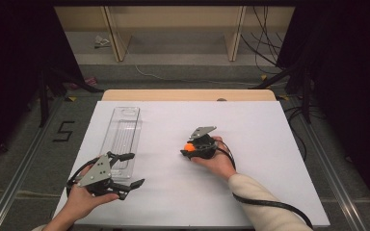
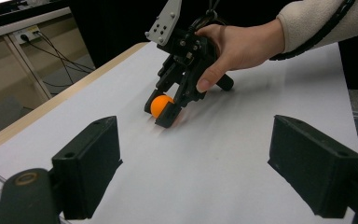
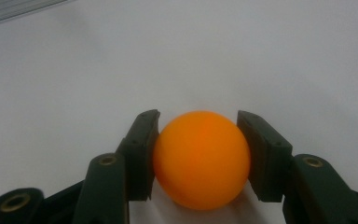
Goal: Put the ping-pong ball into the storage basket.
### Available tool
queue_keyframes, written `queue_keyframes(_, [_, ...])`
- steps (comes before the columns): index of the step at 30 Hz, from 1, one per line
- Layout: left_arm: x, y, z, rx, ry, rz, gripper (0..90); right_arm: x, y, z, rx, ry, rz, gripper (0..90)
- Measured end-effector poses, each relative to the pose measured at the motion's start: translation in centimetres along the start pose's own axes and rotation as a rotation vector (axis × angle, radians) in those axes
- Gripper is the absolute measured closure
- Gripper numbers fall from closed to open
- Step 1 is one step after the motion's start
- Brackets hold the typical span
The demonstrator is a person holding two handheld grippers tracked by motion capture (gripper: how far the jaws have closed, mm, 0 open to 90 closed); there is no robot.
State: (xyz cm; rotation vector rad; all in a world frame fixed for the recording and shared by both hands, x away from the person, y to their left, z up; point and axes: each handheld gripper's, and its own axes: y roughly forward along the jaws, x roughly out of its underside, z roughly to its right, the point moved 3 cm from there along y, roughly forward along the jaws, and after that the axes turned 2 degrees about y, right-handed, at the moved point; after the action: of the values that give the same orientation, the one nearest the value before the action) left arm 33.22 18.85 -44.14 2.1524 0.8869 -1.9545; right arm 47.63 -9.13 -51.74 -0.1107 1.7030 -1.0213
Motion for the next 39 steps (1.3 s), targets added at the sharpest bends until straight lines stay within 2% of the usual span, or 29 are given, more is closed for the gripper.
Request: queue_keyframes(39, [-0.01,-0.04,-0.02,0.001,-0.003,0.002,16.1,-0.97,-0.85,-0.28,0.003,-0.001,0.051,51.3])
